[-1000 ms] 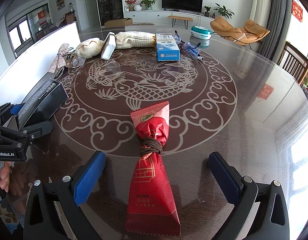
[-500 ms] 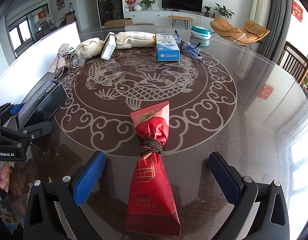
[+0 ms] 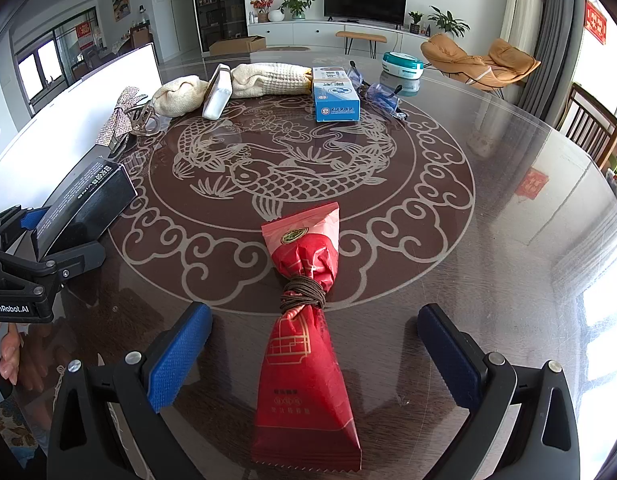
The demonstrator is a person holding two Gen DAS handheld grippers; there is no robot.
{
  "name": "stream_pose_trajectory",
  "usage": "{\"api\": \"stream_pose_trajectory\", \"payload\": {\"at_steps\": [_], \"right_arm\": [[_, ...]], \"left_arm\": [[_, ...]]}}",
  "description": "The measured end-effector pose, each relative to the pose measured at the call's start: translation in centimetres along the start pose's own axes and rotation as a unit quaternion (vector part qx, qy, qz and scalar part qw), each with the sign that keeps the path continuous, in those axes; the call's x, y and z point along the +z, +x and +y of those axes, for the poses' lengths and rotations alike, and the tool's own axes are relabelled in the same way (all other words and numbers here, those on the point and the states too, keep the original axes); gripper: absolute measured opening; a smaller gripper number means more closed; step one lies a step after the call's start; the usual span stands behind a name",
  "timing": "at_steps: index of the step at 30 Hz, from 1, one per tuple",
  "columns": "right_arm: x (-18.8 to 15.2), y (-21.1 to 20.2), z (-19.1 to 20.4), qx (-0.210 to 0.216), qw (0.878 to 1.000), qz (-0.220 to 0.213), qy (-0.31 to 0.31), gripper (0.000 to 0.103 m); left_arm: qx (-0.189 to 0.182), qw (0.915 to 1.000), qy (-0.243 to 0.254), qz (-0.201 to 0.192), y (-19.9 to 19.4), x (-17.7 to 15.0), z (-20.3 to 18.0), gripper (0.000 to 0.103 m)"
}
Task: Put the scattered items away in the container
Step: 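Hold the soap box in the left gripper while the right holds the red packet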
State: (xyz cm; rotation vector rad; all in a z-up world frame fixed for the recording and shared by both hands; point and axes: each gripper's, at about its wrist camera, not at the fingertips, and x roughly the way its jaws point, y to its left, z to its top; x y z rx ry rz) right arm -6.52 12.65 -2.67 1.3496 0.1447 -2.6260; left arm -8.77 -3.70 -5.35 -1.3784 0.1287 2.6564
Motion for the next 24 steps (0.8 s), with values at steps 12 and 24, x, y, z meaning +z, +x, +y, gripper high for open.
{"api": "stream_pose_trajectory", "payload": {"at_steps": [12,24], "right_arm": [[-0.01,-0.02,0.01,0.000,1.000,0.000,0.000,0.103],[-0.04,-0.10,0.02,0.003,1.000,0.000,0.002,0.103]], "left_arm": [[0.000,1.0000,0.000,0.000,0.00,0.00,0.02,0.103],[-0.004,1.0000,0.001,0.001,0.01,-0.06,0.05,0.103]]}}
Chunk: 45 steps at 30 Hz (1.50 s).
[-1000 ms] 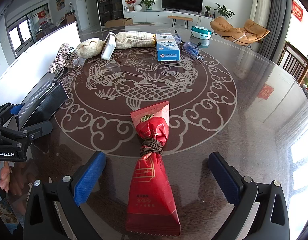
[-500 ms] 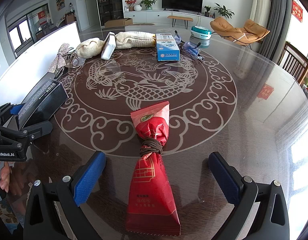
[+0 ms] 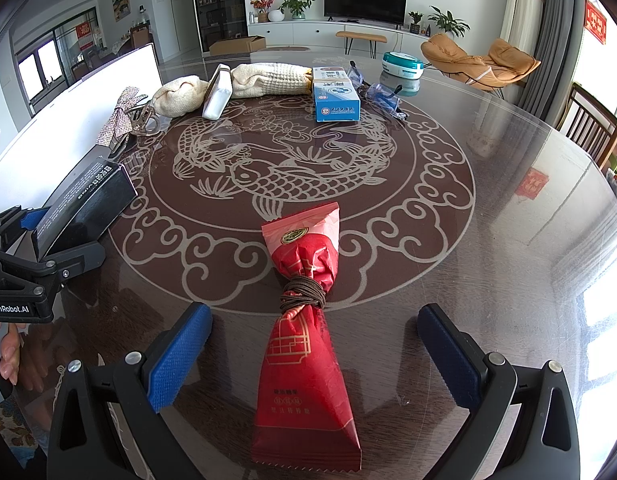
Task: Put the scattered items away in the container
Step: 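Hold the soap box in the left gripper while the right holds the red packet, then carry the soap box with the left gripper while the right carries the red packet to the box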
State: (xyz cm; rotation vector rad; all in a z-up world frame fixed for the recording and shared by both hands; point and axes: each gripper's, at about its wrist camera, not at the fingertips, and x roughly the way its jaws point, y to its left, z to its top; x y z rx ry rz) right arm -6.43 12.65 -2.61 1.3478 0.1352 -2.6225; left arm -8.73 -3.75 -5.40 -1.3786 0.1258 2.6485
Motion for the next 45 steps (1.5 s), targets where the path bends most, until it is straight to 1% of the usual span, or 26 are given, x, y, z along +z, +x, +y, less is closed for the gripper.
{"api": "stream_pose_trajectory", "payload": {"at_steps": [3,5,9,10,11,12,13,14,17,20,21,25,29,32,34,36,38,40,43,45], "right_arm": [[0.0,-0.2,-0.1,0.009,1.000,0.001,-0.005,0.103],[-0.1,-0.2,0.1,0.017,0.999,0.008,-0.028,0.103],[0.3,-0.2,-0.1,0.032,0.997,0.033,-0.055,0.101],[0.5,-0.3,-0.2,0.035,0.997,0.031,-0.059,0.093],[0.7,-0.5,-0.3,0.039,0.997,0.029,-0.063,0.075],[1.0,-0.7,-0.4,0.040,0.997,0.030,-0.064,0.061],[1.2,-0.9,-0.7,0.042,0.997,0.035,-0.061,0.026],[1.4,-0.9,-1.1,0.047,0.997,0.040,-0.053,0.020],[1.2,-1.7,-2.0,0.057,0.997,0.040,-0.034,0.019],[0.9,-3.7,-3.0,0.087,0.996,0.025,0.006,0.019],[0.7,-4.1,-3.0,0.090,0.996,0.024,0.011,0.019],[0.3,-5.0,-2.4,0.094,0.995,0.030,0.017,0.019],[1.5,-6.8,0.3,0.113,0.994,0.011,0.004,0.019],[3.1,-8.1,3.6,0.134,0.991,-0.008,-0.019,0.019],[4.4,-8.7,6.5,0.152,0.987,-0.019,-0.038,0.019],[5.9,-9.1,10.0,0.173,0.983,-0.030,-0.057,0.019],[7.6,-9.7,13.7,0.198,0.977,-0.043,-0.073,0.019],[9.3,-10.2,17.8,0.225,0.969,-0.057,-0.089,0.019],[12.2,-10.8,24.0,0.265,0.955,-0.069,-0.117,0.019],[14.0,-10.6,28.2,0.283,0.946,-0.073,-0.142,0.019]], "left_arm": [[-0.008,0.9998,0.015,0.012,0.0,0.2,0.0,0.103],[-0.013,0.9993,0.023,0.026,0.2,0.6,0.1,0.103],[-0.015,0.9983,0.034,0.045,0.7,1.6,0.0,0.103],[-0.014,0.9981,0.040,0.046,0.8,1.8,-0.1,0.103],[-0.017,0.9978,0.047,0.044,0.8,2.0,-0.3,0.100],[-0.029,0.9976,0.051,0.038,0.5,2.1,-0.4,0.078],[-0.025,0.9977,0.054,0.033,0.3,2.4,-0.5,0.058],[-0.025,0.9975,0.055,0.037,0.2,2.6,-0.6,0.058],[-0.046,0.9973,0.044,0.036,-0.5,2.4,-0.4,0.058],[-0.056,0.9977,0.034,0.015,-2.4,1.7,-0.3,0.058],[-0.062,0.9975,0.030,0.010,-3.1,1.5,-0.3,0.058],[-0.075,0.9970,0.022,0.002,-5.1,0.6,0.1,0.058],[-0.083,0.9963,0.001,-0.021,-8.6,-0.2,2.5,0.058],[-0.080,0.9953,-0.022,-0.050,-12.0,-0.5,5.6,0.058],[-0.070,0.9947,-0.035,-0.066,-14.3,-0.7,8.3,0.058],[-0.052,0.9946,-0.049,-0.075,-16.3,-0.7,11.6,0.058],[-0.022,0.9944,-0.064,-0.081,-17.7,-0.7,15.4,0.058],[0.014,0.9931,-0.084,-0.080,-18.3,-0.7,19.4,0.058],[0.044,0.9890,-0.124,-0.067,-18.3,-1.2,25.0,0.058],[0.066,0.9867,-0.139,-0.054,-17.9,-1.6,27.8,0.058]]}}
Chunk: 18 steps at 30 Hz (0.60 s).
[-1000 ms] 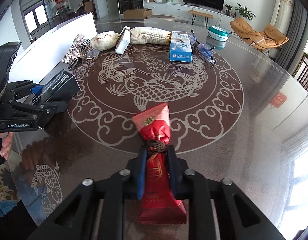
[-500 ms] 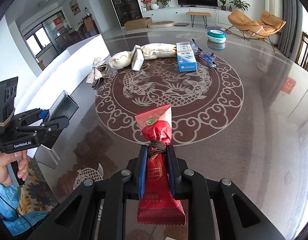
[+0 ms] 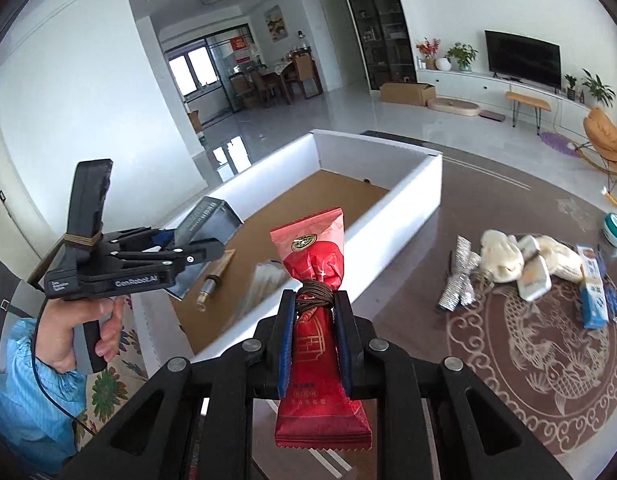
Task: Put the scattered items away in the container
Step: 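Carry the soap box with the left gripper while the right carries the red packet to the box, then release the soap box into the white box with the left gripper while the right releases the packet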
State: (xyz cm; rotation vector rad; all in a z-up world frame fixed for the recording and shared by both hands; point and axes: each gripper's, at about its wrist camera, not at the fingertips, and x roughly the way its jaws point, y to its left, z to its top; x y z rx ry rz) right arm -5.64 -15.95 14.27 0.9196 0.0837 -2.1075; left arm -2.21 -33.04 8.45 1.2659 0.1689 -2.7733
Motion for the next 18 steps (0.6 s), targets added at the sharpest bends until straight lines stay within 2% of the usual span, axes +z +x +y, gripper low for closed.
{"api": "stream_pose_trajectory", "payload": {"at_steps": [3,6,11,15,16,17,18], "right_arm": [[2.9,4.5,2.7,0.011,0.999,0.012,-0.030,0.020],[4.4,9.1,3.6,-0.009,0.998,0.028,-0.051,0.020],[5.1,14.3,3.3,-0.036,0.997,0.055,-0.051,0.020],[5.0,16.4,3.0,-0.051,0.995,0.064,-0.053,0.021],[4.9,16.7,2.9,-0.057,0.995,0.065,-0.053,0.028],[4.8,16.9,2.7,-0.061,0.995,0.064,-0.051,0.041],[4.8,16.8,2.5,-0.062,0.995,0.061,-0.048,0.046]], "left_arm": [[0.013,0.9995,-0.013,0.026,1.8,0.1,2.6,0.058],[0.017,0.9979,-0.016,0.060,3.9,0.2,4.1,0.058],[0.020,0.9954,-0.029,0.089,6.0,0.2,5.1,0.058],[0.020,0.9931,-0.033,0.110,6.9,0.1,5.2,0.059],[0.024,0.9932,-0.030,0.110,6.9,0.1,5.1,0.062],[0.027,0.9933,-0.027,0.109,6.8,0.1,5.1,0.066],[0.033,0.9934,-0.027,0.107,6.7,0.1,5.1,0.076]]}}
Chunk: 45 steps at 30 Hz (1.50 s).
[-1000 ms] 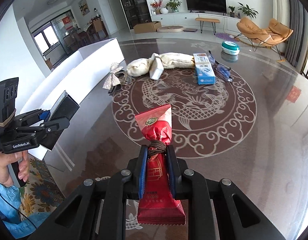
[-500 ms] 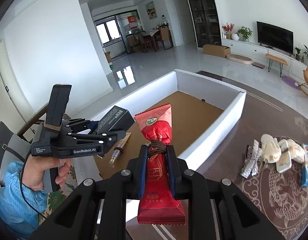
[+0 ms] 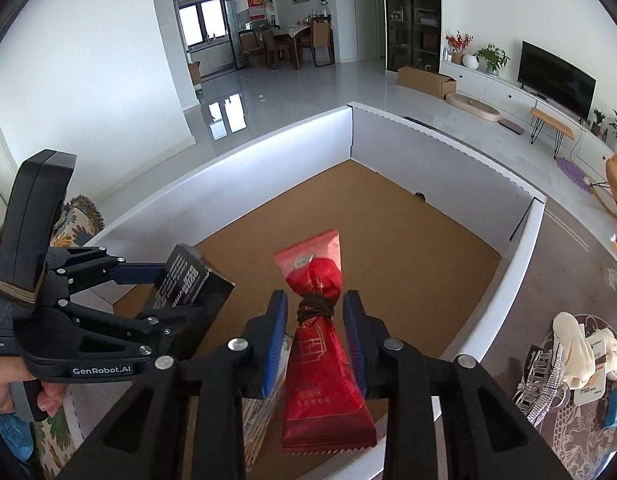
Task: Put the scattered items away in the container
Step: 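Release the soap box into the white box with the left gripper while the right releases the packet, then move both grippers back over the table toward the remaining items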
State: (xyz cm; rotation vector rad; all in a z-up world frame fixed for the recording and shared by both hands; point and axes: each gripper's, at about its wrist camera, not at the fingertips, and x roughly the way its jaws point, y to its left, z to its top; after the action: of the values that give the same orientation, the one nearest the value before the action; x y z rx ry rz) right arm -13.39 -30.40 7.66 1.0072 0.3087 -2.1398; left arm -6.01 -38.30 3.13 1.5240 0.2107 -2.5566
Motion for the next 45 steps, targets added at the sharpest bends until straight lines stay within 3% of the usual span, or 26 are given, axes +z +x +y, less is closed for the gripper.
{"api": "stream_pose_trajectory", "payload": {"at_steps": [1,6,10,12,15,18,21,25,32,36,45], "right_arm": [[-0.1,-0.2,-0.3,0.001,1.000,-0.005,0.006,0.054],[-1.7,-3.2,-2.6,0.002,0.998,-0.053,0.046,0.065],[-5.9,-6.9,-5.5,-0.042,0.994,-0.087,0.052,0.083],[-8.9,-8.2,-7.6,-0.072,0.992,-0.086,0.054,0.087],[-15.5,-10.8,-12.3,-0.118,0.988,-0.072,0.074,0.087],[-22.4,-13.2,-17.3,-0.175,0.977,-0.043,0.112,0.087],[-27.5,-15.6,-22.0,-0.225,0.963,-0.019,0.149,0.087],[-32.3,-18.6,-25.9,-0.268,0.944,0.005,0.192,0.088],[-34.9,-21.1,-29.0,-0.266,0.929,0.001,0.257,0.088],[-35.4,-21.4,-29.4,-0.268,0.921,-0.002,0.283,0.088],[-34.8,-19.9,-29.0,-0.272,0.923,0.033,0.269,0.102]], "left_arm": [[0.006,1.0000,-0.002,-0.003,-0.2,-0.1,0.0,0.082],[0.036,0.9987,0.003,-0.037,-1.4,-0.4,-0.4,0.083],[0.034,0.9955,0.020,-0.086,-3.8,-1.5,-2.4,0.083],[0.030,0.9925,0.033,-0.114,-5.6,-2.0,-4.1,0.083],[0.001,0.9873,0.057,-0.148,-8.3,-3.0,-7.5,0.083],[-0.051,0.9817,0.092,-0.159,-10.0,-4.7,-12.1,0.089],[-0.097,0.9753,0.133,-0.147,-9.9,-6.9,-17.7,0.096],[-0.131,0.9684,0.181,-0.110,-6.5,-9.5,-25.4,0.096],[-0.143,0.9651,0.211,-0.060,0.4,-11.9,-35.2,0.096],[-0.144,0.9695,0.187,-0.065,2.3,-11.6,-37.3,0.096],[-0.118,0.9796,0.152,-0.056,5.5,-10.9,-39.0,0.096]]}}
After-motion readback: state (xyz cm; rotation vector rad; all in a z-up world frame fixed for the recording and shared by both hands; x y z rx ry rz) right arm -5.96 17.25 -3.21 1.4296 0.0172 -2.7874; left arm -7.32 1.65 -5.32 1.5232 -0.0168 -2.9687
